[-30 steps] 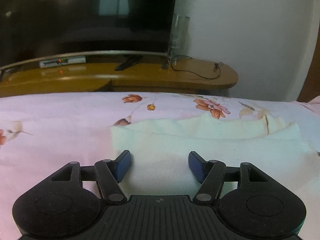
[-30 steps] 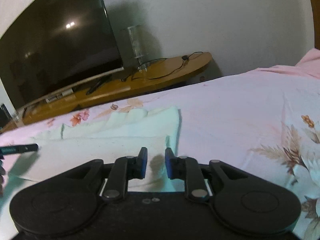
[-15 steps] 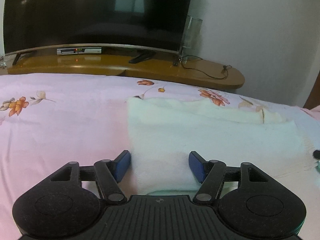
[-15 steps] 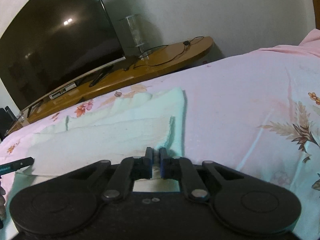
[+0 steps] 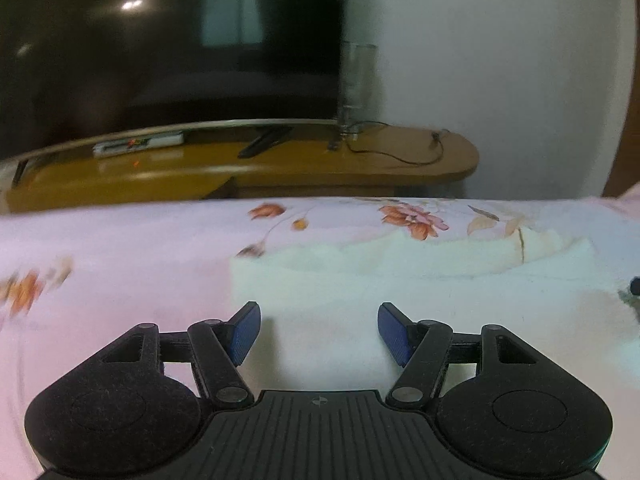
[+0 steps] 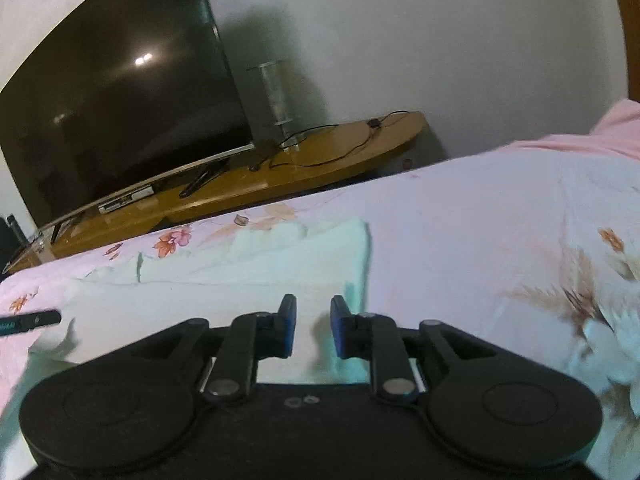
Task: Fold small clothes
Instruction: 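Fold the hem toward the collar with the left gripper and release, then grasp the sweater edge with the left gripper while the right gripper grasps beside it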
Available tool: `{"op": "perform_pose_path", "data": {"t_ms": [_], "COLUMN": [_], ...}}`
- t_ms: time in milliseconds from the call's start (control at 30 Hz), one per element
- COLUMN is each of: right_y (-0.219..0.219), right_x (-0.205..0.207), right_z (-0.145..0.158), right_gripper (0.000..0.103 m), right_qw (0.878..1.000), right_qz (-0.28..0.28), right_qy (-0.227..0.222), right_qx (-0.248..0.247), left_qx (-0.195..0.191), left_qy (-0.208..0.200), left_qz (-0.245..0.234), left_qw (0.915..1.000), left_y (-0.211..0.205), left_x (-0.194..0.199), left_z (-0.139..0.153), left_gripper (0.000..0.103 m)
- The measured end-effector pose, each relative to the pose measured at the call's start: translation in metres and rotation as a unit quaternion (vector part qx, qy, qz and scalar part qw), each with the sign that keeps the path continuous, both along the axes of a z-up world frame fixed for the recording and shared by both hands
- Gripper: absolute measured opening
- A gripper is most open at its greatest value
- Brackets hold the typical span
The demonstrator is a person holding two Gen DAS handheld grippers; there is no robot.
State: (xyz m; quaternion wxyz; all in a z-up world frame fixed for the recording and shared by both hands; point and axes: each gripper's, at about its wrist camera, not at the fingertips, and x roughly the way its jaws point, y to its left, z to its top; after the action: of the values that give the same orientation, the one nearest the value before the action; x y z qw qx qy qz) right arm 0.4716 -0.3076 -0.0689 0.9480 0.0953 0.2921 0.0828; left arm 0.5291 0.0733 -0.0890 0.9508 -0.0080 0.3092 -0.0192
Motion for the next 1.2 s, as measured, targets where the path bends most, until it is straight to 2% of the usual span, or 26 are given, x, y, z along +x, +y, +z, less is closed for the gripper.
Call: {"op": "perform_pose_path", "data": {"t_ms": [167,233,700,967,1033,1133,1200], "right_y": [0.015,0.016,0.017,0.007,0.006,0.007,0.007], "right_x": [0.027,0.033,0.036,0.033,0.033,0.029,0.017], "right_z": [-0.014,-0.021,-0.023,-0.023,-0.022,-0.011,-0.003], "right_gripper": [0.017,0.016,0.013,0.013,0.013,0.017,0.019], "right_qw": [0.999,0.999,0.998,0.997,0.997,0.998,0.998], "right_qz": [0.033,0.036,0.036,0.042,0.044,0.037,0.039], "right_qy": [0.012,0.014,0.001,0.001,0.002,0.001,-0.016], "right_qx": [-0.019,-0.032,-0.051,-0.057,-0.055,-0.049,-0.047], "left_qx": [0.011,0.01,0.013,0.01,0.013,0.003,0.004], "left_qy": [0.037,0.032,0.032,0.041,0.046,0.024,0.038], "left_qz": [-0.016,-0.014,-0.013,-0.009,0.007,0.007,0.005], "left_qw": [0.9991,0.9993,0.9993,0.9991,0.9988,0.9997,0.9993], "left_y": [-0.019,-0.02,-0.015,0.001,0.0,0.002,0.006], "left_x": [0.034,0.036,0.046,0.04,0.04,0.015,0.001], "left_z": [-0.012,-0.016,-0.023,-0.02,-0.014,-0.002,-0.007], "left_gripper": [0.065,0.072,0.083,0.084,0.084,0.085,0.085]}}
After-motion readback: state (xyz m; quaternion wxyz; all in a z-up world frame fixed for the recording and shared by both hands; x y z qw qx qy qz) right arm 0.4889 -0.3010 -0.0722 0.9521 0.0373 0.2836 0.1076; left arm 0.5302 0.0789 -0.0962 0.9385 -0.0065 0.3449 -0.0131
